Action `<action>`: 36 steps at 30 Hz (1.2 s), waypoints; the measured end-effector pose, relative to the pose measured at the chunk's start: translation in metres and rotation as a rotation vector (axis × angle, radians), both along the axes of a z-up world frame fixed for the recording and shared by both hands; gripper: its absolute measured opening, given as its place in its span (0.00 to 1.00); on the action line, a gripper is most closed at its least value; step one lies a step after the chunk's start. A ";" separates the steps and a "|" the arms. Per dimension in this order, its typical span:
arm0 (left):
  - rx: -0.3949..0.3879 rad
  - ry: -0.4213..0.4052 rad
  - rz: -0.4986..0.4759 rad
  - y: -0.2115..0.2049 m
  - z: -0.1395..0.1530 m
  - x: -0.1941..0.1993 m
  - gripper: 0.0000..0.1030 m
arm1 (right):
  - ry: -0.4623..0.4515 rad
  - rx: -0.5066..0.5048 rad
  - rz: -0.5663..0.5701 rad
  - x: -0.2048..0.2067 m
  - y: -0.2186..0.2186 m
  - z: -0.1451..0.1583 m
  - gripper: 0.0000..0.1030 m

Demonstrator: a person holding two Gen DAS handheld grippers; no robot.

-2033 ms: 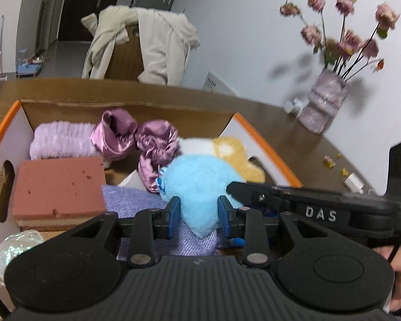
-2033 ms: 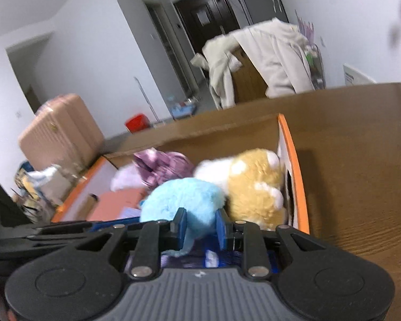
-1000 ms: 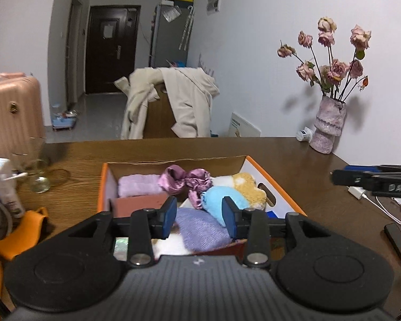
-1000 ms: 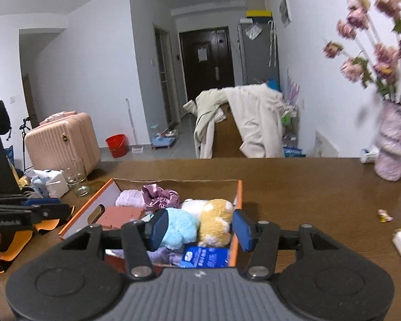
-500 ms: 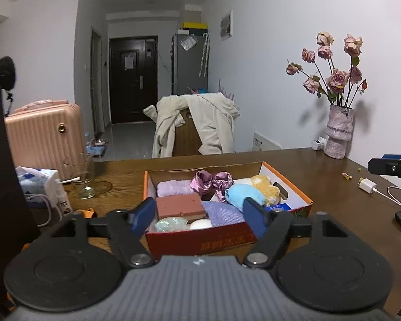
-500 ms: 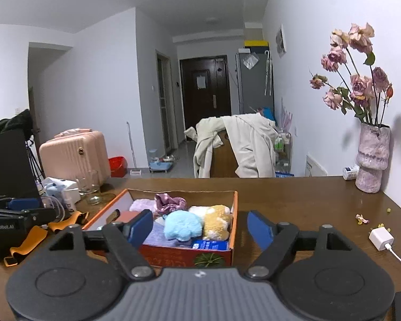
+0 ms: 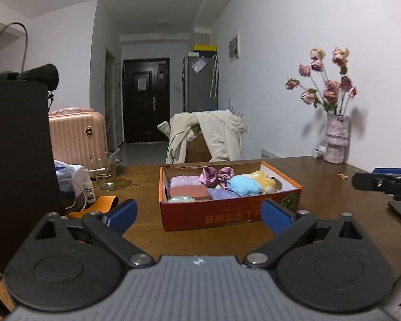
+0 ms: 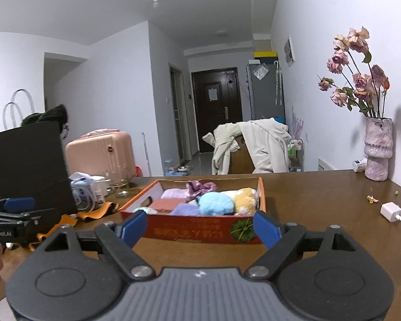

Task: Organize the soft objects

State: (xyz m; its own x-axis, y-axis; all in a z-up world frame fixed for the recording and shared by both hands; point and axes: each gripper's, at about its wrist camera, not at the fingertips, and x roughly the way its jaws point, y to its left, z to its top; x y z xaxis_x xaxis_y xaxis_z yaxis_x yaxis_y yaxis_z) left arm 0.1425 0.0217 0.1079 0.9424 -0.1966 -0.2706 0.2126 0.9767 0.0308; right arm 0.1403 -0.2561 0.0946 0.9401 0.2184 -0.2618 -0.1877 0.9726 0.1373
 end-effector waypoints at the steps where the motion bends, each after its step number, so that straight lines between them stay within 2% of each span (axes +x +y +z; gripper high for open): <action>1: 0.006 -0.015 -0.001 0.000 -0.002 -0.010 1.00 | -0.007 -0.006 0.004 -0.009 0.004 -0.002 0.85; 6: -0.008 -0.056 0.014 0.000 -0.014 -0.048 1.00 | -0.053 -0.047 0.038 -0.055 0.022 -0.011 0.87; 10: -0.014 -0.086 0.018 -0.002 -0.036 -0.074 1.00 | -0.081 -0.078 0.024 -0.083 0.035 -0.031 0.87; 14: -0.052 -0.056 0.027 -0.003 -0.060 -0.093 1.00 | -0.065 -0.099 0.010 -0.103 0.047 -0.060 0.87; 16: -0.042 -0.025 0.023 -0.005 -0.068 -0.098 1.00 | -0.045 -0.091 0.031 -0.107 0.048 -0.068 0.87; 19: -0.009 -0.029 0.025 -0.009 -0.072 -0.101 1.00 | -0.043 -0.092 0.029 -0.112 0.051 -0.072 0.87; 36: -0.045 -0.043 0.057 0.000 -0.067 -0.100 1.00 | -0.043 -0.067 0.030 -0.110 0.052 -0.071 0.87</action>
